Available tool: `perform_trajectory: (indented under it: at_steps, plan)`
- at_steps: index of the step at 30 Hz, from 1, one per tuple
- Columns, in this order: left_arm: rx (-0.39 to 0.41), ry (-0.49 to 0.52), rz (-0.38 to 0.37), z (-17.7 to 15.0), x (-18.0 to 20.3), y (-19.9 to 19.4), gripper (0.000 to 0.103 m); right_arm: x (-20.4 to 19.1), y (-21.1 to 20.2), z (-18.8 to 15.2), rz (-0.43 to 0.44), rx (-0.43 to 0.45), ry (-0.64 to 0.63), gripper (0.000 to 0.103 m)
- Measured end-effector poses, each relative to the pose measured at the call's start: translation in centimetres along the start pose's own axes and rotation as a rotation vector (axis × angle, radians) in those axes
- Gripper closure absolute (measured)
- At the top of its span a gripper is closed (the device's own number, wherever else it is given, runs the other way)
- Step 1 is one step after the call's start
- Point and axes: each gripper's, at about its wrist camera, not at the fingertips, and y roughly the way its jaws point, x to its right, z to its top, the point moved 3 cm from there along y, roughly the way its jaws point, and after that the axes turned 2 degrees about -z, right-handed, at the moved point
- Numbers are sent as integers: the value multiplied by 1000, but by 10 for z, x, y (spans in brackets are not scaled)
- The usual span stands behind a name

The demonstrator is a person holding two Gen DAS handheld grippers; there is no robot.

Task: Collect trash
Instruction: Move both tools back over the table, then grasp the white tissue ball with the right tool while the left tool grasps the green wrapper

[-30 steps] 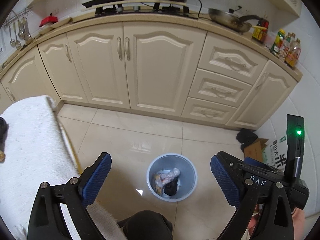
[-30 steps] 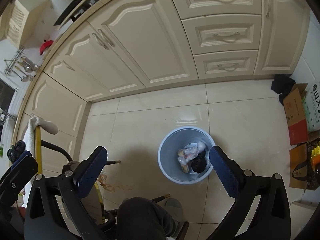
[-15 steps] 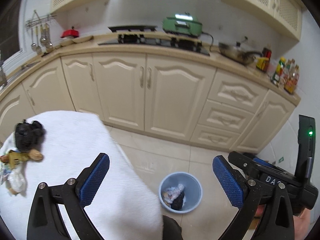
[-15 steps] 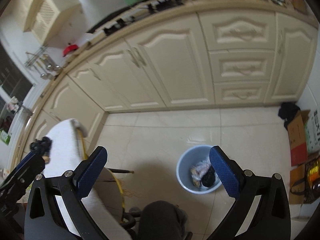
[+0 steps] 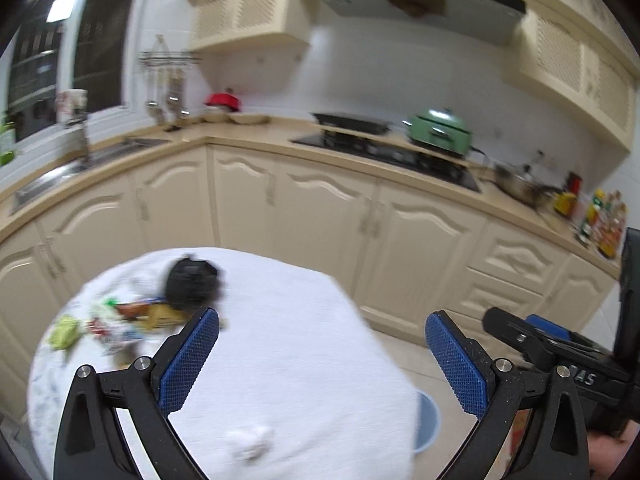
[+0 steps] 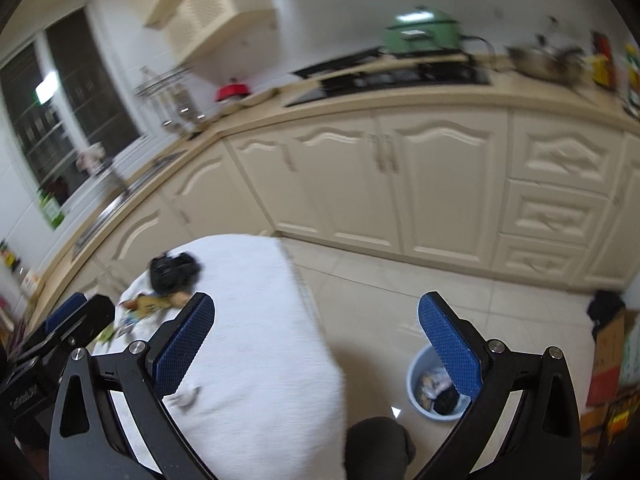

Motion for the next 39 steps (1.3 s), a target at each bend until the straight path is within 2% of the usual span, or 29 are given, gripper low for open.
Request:
perform_trajectory:
  at_steps: [7, 12, 18, 22, 28, 33, 35, 37, 39]
  plan:
    - [23, -87, 135, -36, -60, -68, 1, -77, 4, -21, 86, -28, -152, 0]
    - [2, -111, 207, -62, -80, -102, 1, -120, 15, -47, 129, -76, -243, 0]
    - [-56, -147, 270, -80, -93, -113, 1, -160, 38, -89, 159, -163, -344, 0]
    - [-106, -162, 289, -71, -100, -95, 1, -175, 61, -115, 150, -228, -403, 2]
    - [-173, -178, 307, -65, -128, -72, 1, -179, 97, -141, 109, -315, -407, 15]
    - [-221, -179, 300, -69, -136, -55, 1, -180, 119, -152, 92, -360, -414, 26]
    - [-230, -185, 299, -69, -142, -48, 1, -180, 126, -155, 87, -376, -415, 40]
    - [-240, -191, 300, -71, -146, -41, 1, -179, 131, -159, 83, -391, -418, 46]
    - [-250, -195, 296, -75, -153, -30, 1, -182, 132, -158, 69, -375, -438, 57]
